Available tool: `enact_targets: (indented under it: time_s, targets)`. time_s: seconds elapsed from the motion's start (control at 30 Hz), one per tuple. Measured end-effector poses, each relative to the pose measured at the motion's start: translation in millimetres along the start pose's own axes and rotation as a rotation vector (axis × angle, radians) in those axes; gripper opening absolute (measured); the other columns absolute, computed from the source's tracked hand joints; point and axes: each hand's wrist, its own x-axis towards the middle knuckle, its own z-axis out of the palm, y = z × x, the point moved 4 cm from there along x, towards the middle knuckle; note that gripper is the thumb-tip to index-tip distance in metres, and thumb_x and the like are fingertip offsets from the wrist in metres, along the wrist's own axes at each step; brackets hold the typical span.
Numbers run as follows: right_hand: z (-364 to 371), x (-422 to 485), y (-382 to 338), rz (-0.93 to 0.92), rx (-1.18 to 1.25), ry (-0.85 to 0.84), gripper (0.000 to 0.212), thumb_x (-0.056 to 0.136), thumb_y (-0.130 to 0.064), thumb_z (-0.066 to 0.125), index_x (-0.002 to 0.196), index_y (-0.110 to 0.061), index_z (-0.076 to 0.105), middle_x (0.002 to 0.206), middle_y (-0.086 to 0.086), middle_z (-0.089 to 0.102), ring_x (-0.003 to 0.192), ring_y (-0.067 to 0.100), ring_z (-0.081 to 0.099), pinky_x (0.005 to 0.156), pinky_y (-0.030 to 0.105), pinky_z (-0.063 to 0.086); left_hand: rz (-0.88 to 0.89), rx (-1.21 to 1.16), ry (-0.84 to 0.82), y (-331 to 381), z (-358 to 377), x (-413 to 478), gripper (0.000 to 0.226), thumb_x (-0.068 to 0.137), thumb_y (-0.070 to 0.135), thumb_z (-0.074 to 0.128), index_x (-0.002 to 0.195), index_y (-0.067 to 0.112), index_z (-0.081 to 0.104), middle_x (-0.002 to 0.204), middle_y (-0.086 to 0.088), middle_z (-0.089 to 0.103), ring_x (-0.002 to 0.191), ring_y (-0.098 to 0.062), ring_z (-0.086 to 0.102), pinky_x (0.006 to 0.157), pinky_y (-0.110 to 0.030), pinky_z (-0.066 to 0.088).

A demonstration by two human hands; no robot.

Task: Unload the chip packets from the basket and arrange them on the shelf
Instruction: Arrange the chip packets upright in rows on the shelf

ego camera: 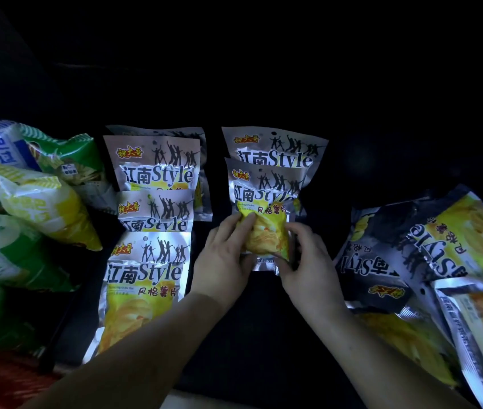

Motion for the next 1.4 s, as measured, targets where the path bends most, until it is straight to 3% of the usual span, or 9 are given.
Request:
enact_targets:
  time_s: [0.13, 0.23, 0.43, 0.7, 0.9, 1.1, 1.17, 1.27, 1.4]
  targets:
    - [-0.4, -5.9, 5.0, -0.002, 0.007, -0.031, 0.066, 0.086, -0.022, 0.080, 0.140, -0.039, 0.045, 0.127, -0.010, 0.048, 0.102, 0.003, 0.052, 0.081, 0.020, 0.047, 0.026, -0.153, -0.019, -4.3, 0.5, -15.4, 0.084, 0.086, 0.028, 0.077, 0.156, 0.042, 0.033, 0.164, 0.013, 0.027, 0.141, -0.016, 0.046, 0.101, -0.038, 0.054]
    - [-0.4, -11.0, 9.0, -0.031, -0.041, -0.025, 0.065, 0.086, -0.025, 0.080, 0.140, -0.037, 0.046, 0.127, -0.007, 0.048, 0.108, 0.011, 0.057, 0.081, 0.024, 0.048, 0.056, -0.151, -0.050, -7.2, 5.3, -31.9, 0.081, 0.090, 0.021, 0.075, 0.156, 0.043, 0.033, 0.168, 0.010, 0.020, 0.151, -0.014, 0.033, 0.110, -0.041, 0.049]
    - [0.3, -15.2, 10.3, -0.055, -0.111, -0.033, 0.081, 0.080, -0.021, 0.085, 0.138, -0.048, 0.036, 0.138, -0.008, 0.038, 0.119, 0.017, 0.054, 0.088, 0.026, 0.049, 0.087, -0.117, -0.120, -3.4, 0.4, -8.5, 0.084, 0.086, 0.012, 0.074, 0.155, 0.040, 0.034, 0.166, 0.009, 0.025, 0.150, -0.014, 0.035, 0.112, -0.038, 0.047]
    - [-0.3, -11.8, 3.4, -0.112, -0.093, -0.010, 0.059, 0.078, -0.027, 0.088, 0.120, -0.038, 0.048, 0.130, -0.012, 0.042, 0.105, 0.013, 0.059, 0.073, 0.021, 0.050, 0.070, -0.147, -0.063, -12.8, -6.8, -21.5, 0.081, 0.086, 0.015, 0.076, 0.154, 0.038, 0.039, 0.166, 0.011, 0.023, 0.150, -0.013, 0.032, 0.113, -0.041, 0.046]
    - [-1.7, -14.2, -3.6, -0.083, -0.101, -0.007, 0.057, 0.078, -0.029, 0.087, 0.120, -0.037, 0.049, 0.155, -0.007, 0.028, 0.132, 0.018, 0.049, 0.085, 0.027, 0.051, -0.010, -0.189, 0.004, -3.9, -7.3, -23.0, 0.087, 0.083, 0.020, 0.078, 0.155, 0.042, 0.033, 0.165, 0.007, 0.026, 0.151, -0.014, 0.028, 0.108, -0.044, 0.050]
    - [-4.7, -12.8, -13.7, -0.099, -0.018, 0.011, 0.053, 0.079, -0.024, 0.086, 0.114, -0.035, 0.048, 0.150, -0.007, 0.037, 0.142, 0.012, 0.040, 0.087, 0.026, 0.049, -0.001, -0.212, 0.029, 9.0, -8.1, -23.8, 0.082, 0.082, 0.018, 0.076, 0.153, 0.035, 0.038, 0.164, 0.002, 0.028, 0.149, -0.021, 0.034, 0.107, -0.046, 0.050]
    - [-3.0, -9.3, -14.1, -0.064, 0.061, -0.028, 0.047, 0.081, -0.021, 0.083, 0.111, -0.034, 0.049, 0.137, -0.008, 0.051, 0.134, 0.007, 0.047, 0.087, 0.022, 0.050, -0.036, -0.165, 0.006, 10.8, -6.0, -23.5, 0.083, 0.084, 0.017, 0.074, 0.154, 0.039, 0.036, 0.167, -0.001, 0.023, 0.149, -0.025, 0.033, 0.108, -0.045, 0.049]
    - [2.2, 0.8, -13.4, 0.033, 0.221, -0.124, 0.041, 0.086, -0.014, 0.077, 0.106, -0.038, 0.050, 0.107, -0.015, 0.065, 0.098, 0.000, 0.064, 0.073, 0.017, 0.053, -0.158, -0.130, -0.065, 7.8, -3.3, -18.0, 0.086, 0.085, 0.020, 0.073, 0.156, 0.044, 0.029, 0.169, -0.003, 0.015, 0.150, -0.026, 0.033, 0.109, -0.041, 0.046]
    - [0.0, -1.3, -21.9, -0.044, 0.206, -0.055, 0.046, 0.083, -0.008, 0.079, 0.107, -0.038, 0.053, 0.114, -0.014, 0.057, 0.104, 0.001, 0.062, 0.080, 0.021, 0.056, -0.034, -0.189, 0.049, 11.9, -10.0, -19.3, 0.084, 0.081, 0.011, 0.073, 0.153, 0.037, 0.036, 0.160, -0.001, 0.030, 0.138, -0.026, 0.047, 0.101, -0.046, 0.053]
